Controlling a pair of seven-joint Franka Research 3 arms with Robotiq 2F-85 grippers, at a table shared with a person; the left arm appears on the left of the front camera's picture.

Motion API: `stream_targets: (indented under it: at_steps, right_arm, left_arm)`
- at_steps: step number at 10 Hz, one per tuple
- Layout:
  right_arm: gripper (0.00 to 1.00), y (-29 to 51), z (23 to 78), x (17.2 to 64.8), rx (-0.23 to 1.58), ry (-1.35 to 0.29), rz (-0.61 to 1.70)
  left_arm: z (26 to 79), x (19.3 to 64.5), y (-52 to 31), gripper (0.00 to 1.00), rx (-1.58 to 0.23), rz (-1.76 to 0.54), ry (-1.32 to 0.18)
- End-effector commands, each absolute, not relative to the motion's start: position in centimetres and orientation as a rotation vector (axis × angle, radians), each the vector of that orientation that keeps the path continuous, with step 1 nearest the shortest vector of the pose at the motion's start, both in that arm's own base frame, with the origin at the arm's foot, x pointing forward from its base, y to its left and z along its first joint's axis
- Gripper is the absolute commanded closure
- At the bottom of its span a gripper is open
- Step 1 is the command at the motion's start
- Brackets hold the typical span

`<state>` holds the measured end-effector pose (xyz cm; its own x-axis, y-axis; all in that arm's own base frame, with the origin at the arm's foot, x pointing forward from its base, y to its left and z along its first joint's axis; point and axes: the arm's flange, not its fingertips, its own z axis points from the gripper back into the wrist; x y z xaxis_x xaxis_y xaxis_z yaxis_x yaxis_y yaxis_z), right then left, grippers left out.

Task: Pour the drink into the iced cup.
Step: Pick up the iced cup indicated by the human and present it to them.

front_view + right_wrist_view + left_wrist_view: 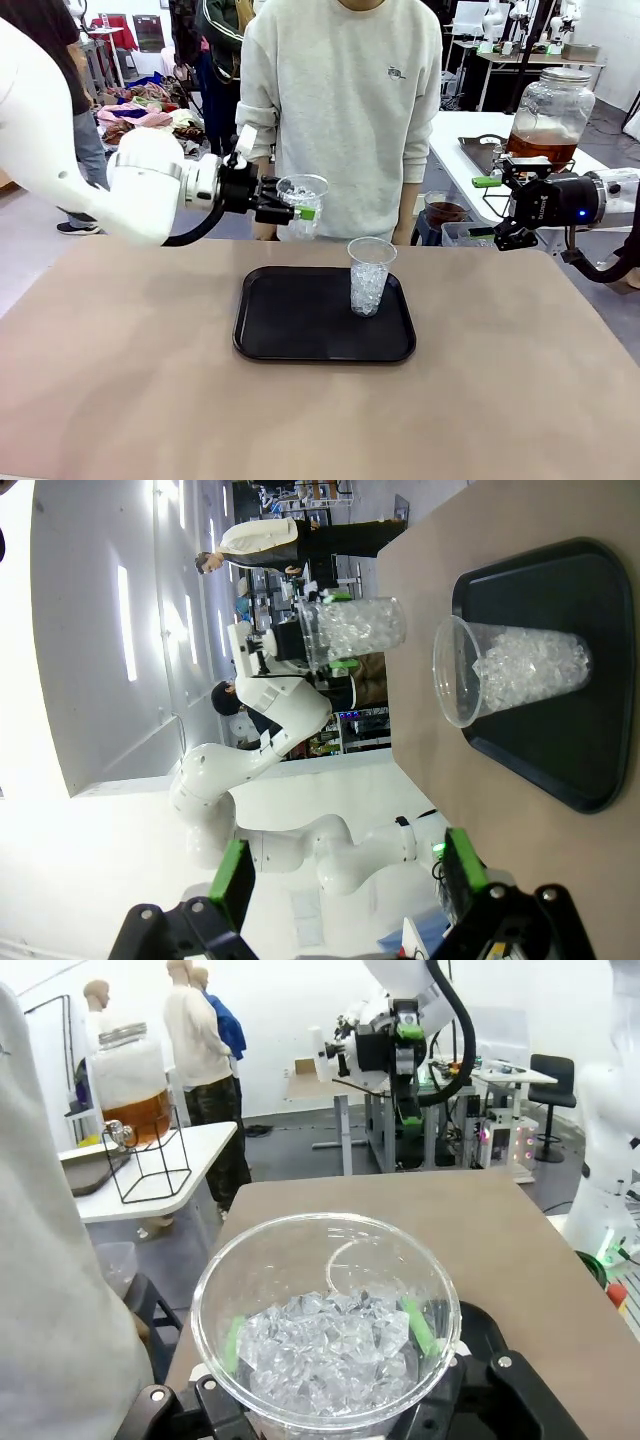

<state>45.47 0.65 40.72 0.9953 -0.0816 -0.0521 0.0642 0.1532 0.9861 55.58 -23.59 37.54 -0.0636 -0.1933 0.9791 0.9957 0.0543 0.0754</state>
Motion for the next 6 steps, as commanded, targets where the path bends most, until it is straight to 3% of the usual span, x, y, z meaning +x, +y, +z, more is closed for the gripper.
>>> stream_targets:
  at_steps: [1, 6]
  right_arm:
    - [0.00, 0.71, 40.90, 45.48, 1.415, -0.017, -0.101]
    - [0.00, 0.71, 40.90, 45.48, 1.415, -0.017, -0.101]
  left_arm:
    - [38.81, 56.56, -23.95, 0.28, -0.987, -1.290, -1.120]
    - [38.40, 56.01, -23.85, 0.28, -0.985, -1.299, -1.139]
